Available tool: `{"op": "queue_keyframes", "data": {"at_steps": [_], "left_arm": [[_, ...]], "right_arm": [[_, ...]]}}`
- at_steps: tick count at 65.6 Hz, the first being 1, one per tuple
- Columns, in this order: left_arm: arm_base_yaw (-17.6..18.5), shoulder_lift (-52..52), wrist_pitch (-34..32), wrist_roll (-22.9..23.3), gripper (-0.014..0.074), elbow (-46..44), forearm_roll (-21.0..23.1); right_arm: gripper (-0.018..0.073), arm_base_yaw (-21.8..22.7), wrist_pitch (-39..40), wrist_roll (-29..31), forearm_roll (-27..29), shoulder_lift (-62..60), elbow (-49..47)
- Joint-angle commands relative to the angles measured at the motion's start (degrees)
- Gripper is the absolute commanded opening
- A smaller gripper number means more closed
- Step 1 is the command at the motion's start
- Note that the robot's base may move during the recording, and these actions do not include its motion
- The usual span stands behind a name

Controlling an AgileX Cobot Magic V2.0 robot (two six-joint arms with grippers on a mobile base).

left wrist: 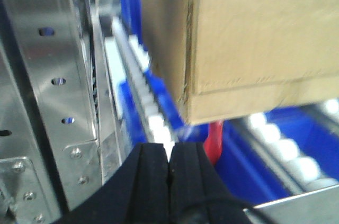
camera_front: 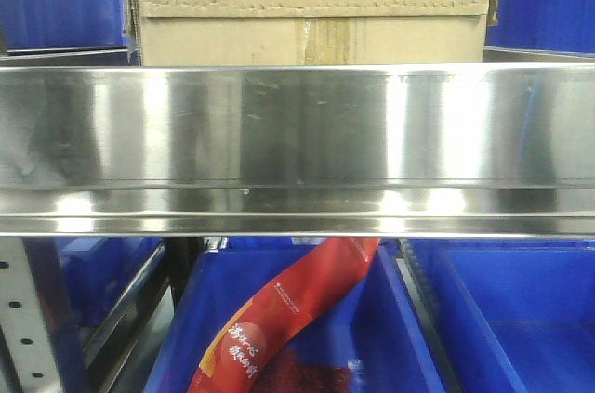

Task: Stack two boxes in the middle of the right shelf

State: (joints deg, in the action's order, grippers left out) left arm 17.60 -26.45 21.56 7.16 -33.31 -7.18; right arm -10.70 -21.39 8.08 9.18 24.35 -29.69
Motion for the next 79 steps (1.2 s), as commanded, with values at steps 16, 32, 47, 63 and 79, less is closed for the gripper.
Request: {"op": "queue_keyframes", "data": {"at_steps": [16,32,47,63,79], "left_arm": [[-0.27,5.43,-2.94,-0.04,-0.0111,1.80,0.51],[-0.27,5.42,-3.04,-0.04,-0.0111,1.80,0.51],[-0.27,5.42,-3.02,-0.04,-0.0111,1.80,0.41],[-1.04,5.45,-2.90,-0.04,-0.0111,1.90,-0.10],[-13.00,12.06,-9.20,-6.06,-0.0111,10.55,5.16]], "right_arm": [[-0.0153,0.28,2.45,0.37,-0.42,-5.49,0.25],[-0.0153,0.28,2.60,0.37,-0.42,-5.49,0.25],[-0.0153,0.28,2.60,0.37,-0.42,-5.49,0.25],[-0.0153,0.28,2.60,0.37,-0.42,-5.49,0.25],[-0.0153,0.28,2.60,0.37,-0.42,-5.49,0.25]]}}
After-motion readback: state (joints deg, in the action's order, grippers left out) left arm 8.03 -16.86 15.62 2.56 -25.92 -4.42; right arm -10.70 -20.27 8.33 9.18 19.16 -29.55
